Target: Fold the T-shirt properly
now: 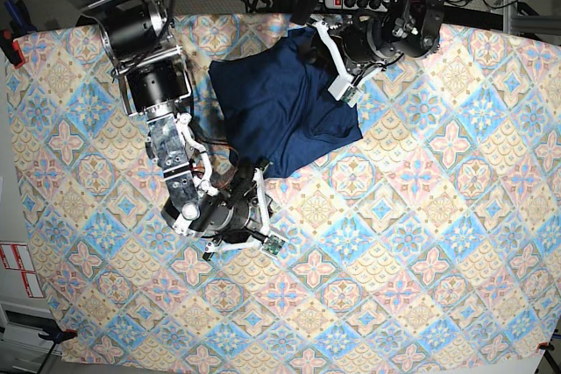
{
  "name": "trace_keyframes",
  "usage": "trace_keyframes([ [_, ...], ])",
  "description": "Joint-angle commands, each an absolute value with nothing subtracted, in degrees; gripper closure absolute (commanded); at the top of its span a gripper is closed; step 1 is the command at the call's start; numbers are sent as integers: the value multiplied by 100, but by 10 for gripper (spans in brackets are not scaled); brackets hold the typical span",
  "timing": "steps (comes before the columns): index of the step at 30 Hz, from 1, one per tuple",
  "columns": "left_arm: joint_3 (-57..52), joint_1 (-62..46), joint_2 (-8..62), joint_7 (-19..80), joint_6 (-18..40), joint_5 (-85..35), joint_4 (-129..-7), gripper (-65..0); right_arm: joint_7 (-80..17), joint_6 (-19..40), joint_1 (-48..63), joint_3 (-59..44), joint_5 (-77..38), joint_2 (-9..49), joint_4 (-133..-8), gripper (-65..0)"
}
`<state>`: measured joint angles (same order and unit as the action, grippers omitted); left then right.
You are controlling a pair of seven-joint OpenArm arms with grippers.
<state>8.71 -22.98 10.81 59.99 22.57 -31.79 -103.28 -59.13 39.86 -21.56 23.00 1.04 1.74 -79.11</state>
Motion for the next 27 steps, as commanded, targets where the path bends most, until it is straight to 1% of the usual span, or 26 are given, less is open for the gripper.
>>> trace_keyframes([
  [1,734,-2299,1095,5956,2273,-3257,-10510,-112,-5947,4000,-2202,2246,101,171,-7943,-149],
  [5,497,-2466,1086,5921,2273,-3292,-10870,-111,-5921,4000,-2202,2255,110,171,-7741,-149],
  [9,963,-2448,1095,5965,2281,-3257,-11011,-111,-5886,4000,-2202,2255,119,163,-7442,-148],
  [10,1086,-2422,1095,5965,2281,-3240,-11002,-110,-5886,4000,-2202,2255,119,154,-7345,-139],
  [12,1235,-2404,1095,5965,2281,-3240,-10923,-106,-5886,4000,-2255,2255,145,136,-7178,-101],
  [15,1279,-2316,1086,5974,2273,-3099,-10712,-105,-5886,4000,-2501,2264,145,127,-6800,-22],
  [17,1279,-2281,1068,5956,2273,-2967,-10484,-104,-5798,4000,-2554,2264,145,119,-6519,-2],
  [22,1279,-2070,1059,5921,2273,-2677,-10070,-104,-5262,4000,-2571,2264,154,119,-5851,-2],
  [27,1279,-1921,1077,5930,2273,-2299,-10026,-104,-5332,4000,-2563,2475,154,163,-5640,-2],
])
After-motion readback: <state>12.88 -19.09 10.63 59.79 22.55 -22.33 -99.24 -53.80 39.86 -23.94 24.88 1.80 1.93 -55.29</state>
